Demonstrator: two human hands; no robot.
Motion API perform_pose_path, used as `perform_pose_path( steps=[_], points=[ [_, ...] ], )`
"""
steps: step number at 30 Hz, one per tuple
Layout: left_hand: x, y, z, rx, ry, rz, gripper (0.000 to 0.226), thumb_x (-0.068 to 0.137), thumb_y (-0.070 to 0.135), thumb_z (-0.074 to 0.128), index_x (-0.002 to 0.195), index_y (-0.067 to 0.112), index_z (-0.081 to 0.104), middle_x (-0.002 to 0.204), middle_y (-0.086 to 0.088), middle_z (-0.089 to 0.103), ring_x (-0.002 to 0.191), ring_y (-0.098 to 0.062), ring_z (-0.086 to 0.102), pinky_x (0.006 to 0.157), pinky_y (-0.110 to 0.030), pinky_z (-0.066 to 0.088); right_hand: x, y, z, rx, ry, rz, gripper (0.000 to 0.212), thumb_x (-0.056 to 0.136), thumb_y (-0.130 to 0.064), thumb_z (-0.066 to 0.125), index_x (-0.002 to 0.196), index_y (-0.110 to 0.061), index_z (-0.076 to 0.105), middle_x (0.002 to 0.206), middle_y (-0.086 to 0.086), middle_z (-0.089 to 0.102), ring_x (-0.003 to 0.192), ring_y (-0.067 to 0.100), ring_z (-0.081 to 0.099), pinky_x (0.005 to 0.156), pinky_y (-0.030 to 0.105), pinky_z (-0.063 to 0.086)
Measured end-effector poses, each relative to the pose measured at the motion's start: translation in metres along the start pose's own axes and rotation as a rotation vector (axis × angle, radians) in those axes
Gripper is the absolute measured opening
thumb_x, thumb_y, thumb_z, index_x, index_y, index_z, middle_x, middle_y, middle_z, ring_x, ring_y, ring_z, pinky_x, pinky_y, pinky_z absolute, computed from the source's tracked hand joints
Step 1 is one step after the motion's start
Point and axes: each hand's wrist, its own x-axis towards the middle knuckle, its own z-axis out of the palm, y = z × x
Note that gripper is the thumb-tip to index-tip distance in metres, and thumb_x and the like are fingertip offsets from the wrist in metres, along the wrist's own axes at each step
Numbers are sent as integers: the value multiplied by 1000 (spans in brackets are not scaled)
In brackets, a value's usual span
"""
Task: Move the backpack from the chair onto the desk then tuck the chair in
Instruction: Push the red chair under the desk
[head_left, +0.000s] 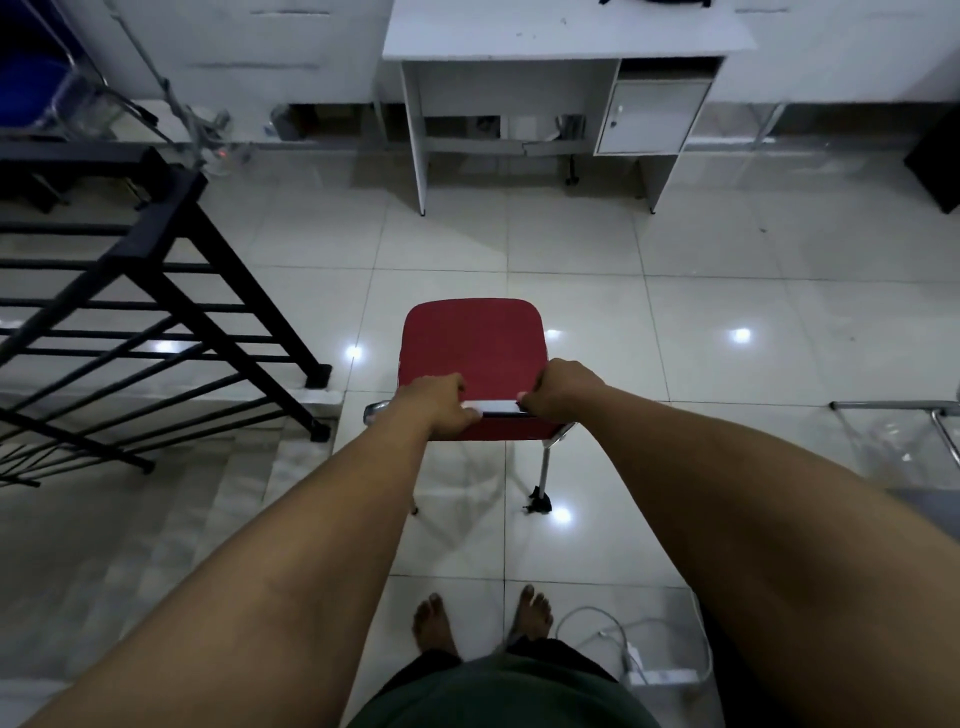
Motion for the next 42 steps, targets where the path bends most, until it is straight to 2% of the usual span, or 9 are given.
perform_pose_path(
  steps=[4, 8, 13, 16, 20, 22, 25, 28, 42],
  points=[
    [-3, -18, -2, 98, -62, 12, 65, 82, 47, 74, 136, 22, 50, 129, -4, 59, 113, -24, 57, 97, -41, 47, -11, -5, 5, -55, 8, -16, 62, 74, -62, 70, 117, -17, 63, 104, 3, 68, 94, 25, 64, 84, 37, 57],
    [1, -29, 3, 262, -6, 55, 66, 81, 47, 74, 138, 25, 47, 132, -4, 53, 121, -26, 50, 104, -45, 37, -16, -9, 15, -237, 40, -53, 69, 76, -50, 76, 132, -19, 51, 125, 9, 54, 119, 30, 49, 94, 43, 50],
    [11, -39, 7, 388, 8, 101, 62, 81, 43, 75, 134, 25, 48, 130, -4, 54, 123, -26, 45, 104, -45, 33, -11, -14, 29, -414, 92, -49, 51, 84, -30, 69, 132, -22, 57, 129, 13, 49, 124, 33, 43, 102, 46, 40],
    [18, -45, 10, 392, 35, 118, 52, 84, 28, 72, 130, 26, 49, 127, -4, 57, 121, -28, 44, 102, -45, 34, -7, -12, 32, -445, 112, -50, 43, 86, -21, 64, 128, -21, 60, 127, 13, 50, 123, 33, 43, 103, 46, 39],
    [31, -52, 19, 332, 111, 83, 46, 84, 6, 66, 123, 27, 55, 119, -4, 57, 116, -29, 47, 103, -49, 35, 3, -11, 38, -325, 144, -128, 42, 84, -13, 63, 126, -22, 61, 120, 11, 52, 117, 32, 47, 96, 44, 44],
    [36, -54, 22, 312, 129, 74, 42, 84, 4, 65, 118, 28, 59, 113, -4, 60, 111, -29, 53, 103, -52, 39, 4, -12, 38, -242, 146, -160, 37, 83, -6, 62, 115, -22, 65, 104, 7, 58, 106, 30, 57, 81, 40, 49],
    [41, -57, 25, 283, 126, 81, 33, 87, 8, 63, 112, 28, 61, 101, -4, 63, 91, -27, 62, 85, -44, 55, 6, -12, 37, -249, 139, -152, 31, 79, 1, 60, 99, -22, 68, 81, 2, 54, 79, 27, 60, 64, 33, 43],
    [42, -59, 25, 297, 167, 87, 29, 86, 10, 64, 108, 28, 61, 94, -3, 61, 86, -26, 62, 77, -41, 56, 8, -13, 37, -285, 168, -163, 33, 78, -1, 64, 102, -24, 69, 80, 0, 53, 74, 27, 55, 64, 32, 43],
    [65, -79, 1, 321, 202, 101, 32, 83, 11, 68, 108, 30, 64, 93, -2, 65, 85, -25, 63, 77, -41, 56, 27, -39, 34, -267, 207, -155, 34, 78, -5, 64, 103, -28, 68, 79, -1, 56, 71, 27, 52, 63, 32, 41]
  ],
)
